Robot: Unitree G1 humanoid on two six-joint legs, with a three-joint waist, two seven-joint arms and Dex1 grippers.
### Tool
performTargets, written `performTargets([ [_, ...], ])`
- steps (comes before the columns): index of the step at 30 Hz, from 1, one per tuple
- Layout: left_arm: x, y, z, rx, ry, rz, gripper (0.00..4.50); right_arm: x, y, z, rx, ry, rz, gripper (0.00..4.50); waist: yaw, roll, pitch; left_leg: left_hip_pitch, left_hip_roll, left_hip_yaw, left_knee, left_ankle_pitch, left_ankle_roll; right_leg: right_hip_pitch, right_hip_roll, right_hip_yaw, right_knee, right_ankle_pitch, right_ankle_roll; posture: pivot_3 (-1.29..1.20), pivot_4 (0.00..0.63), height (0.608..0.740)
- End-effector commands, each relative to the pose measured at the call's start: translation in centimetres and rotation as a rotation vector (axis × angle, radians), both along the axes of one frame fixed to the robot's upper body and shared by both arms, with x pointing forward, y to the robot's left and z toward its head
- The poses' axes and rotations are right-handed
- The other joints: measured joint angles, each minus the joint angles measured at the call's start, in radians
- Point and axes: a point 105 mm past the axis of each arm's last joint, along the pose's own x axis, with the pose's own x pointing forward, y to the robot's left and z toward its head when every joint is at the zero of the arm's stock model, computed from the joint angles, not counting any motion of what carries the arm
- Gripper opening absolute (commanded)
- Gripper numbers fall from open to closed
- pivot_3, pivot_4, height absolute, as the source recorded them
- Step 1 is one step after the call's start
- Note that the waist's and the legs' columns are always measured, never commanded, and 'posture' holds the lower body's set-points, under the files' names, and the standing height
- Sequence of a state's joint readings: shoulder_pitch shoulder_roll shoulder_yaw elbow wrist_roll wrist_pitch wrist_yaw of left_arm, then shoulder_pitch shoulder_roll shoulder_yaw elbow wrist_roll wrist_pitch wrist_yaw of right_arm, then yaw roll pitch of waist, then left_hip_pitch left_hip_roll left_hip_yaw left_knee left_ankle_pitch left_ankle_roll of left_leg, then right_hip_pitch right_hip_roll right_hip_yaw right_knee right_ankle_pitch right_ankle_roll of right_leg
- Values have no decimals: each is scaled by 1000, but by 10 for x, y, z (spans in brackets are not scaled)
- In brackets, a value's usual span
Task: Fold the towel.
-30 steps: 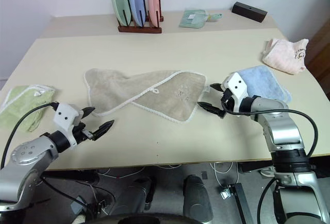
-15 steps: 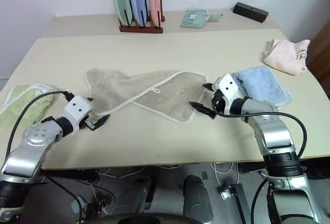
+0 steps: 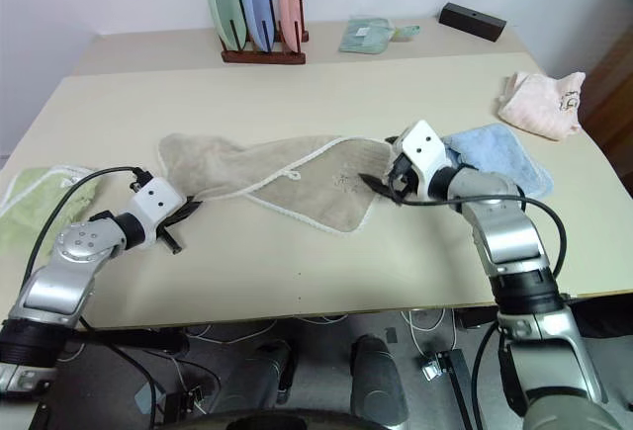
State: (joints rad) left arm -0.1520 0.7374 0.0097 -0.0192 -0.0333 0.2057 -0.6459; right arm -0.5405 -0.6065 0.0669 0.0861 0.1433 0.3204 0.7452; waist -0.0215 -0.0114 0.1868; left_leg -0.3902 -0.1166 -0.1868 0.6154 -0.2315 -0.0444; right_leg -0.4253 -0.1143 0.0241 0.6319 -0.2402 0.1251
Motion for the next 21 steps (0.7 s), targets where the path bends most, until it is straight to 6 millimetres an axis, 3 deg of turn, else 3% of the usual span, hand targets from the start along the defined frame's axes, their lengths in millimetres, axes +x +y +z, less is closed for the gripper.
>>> performTargets([
  [1, -12, 7, 14, -9, -37, 10, 84, 25, -9, 8, -55, -57, -67, 4500, 2, 0, 0, 0, 0, 0, 0, 0, 0, 0, 0, 0, 0, 0, 0, 0, 150, 740],
  [8, -41, 21, 8, -3, 0, 63, 84, 73, -7, -8, -144, 17, -106, 4500, -1, 0, 0, 0, 2, 3, -2, 0, 0, -2, 2, 2, 0, 1, -2, 0, 150, 740],
  [14, -47, 21, 8, -6, 4, 74, 84, 81, 3, -23, -128, 87, -102, 4500, 0, 0, 0, 0, 2, 2, -2, 0, 0, -2, 2, 2, -1, 1, -2, 0, 150, 740],
  [17, -50, 21, 6, 2, 11, 78, 0, 84, 7, -25, -98, 99, -129, 3582, -4, 0, 0, 0, 3, 2, -2, 0, 0, -2, 2, 2, 0, 2, -3, 0, 150, 740],
  [21, -52, 21, 5, 0, 15, 87, 0, 84, 16, -16, -56, 74, -92, 1613, -13, 0, 0, 0, 3, 2, -2, 0, -1, -2, 3, 2, 0, 2, -3, 0, 150, 740],
])
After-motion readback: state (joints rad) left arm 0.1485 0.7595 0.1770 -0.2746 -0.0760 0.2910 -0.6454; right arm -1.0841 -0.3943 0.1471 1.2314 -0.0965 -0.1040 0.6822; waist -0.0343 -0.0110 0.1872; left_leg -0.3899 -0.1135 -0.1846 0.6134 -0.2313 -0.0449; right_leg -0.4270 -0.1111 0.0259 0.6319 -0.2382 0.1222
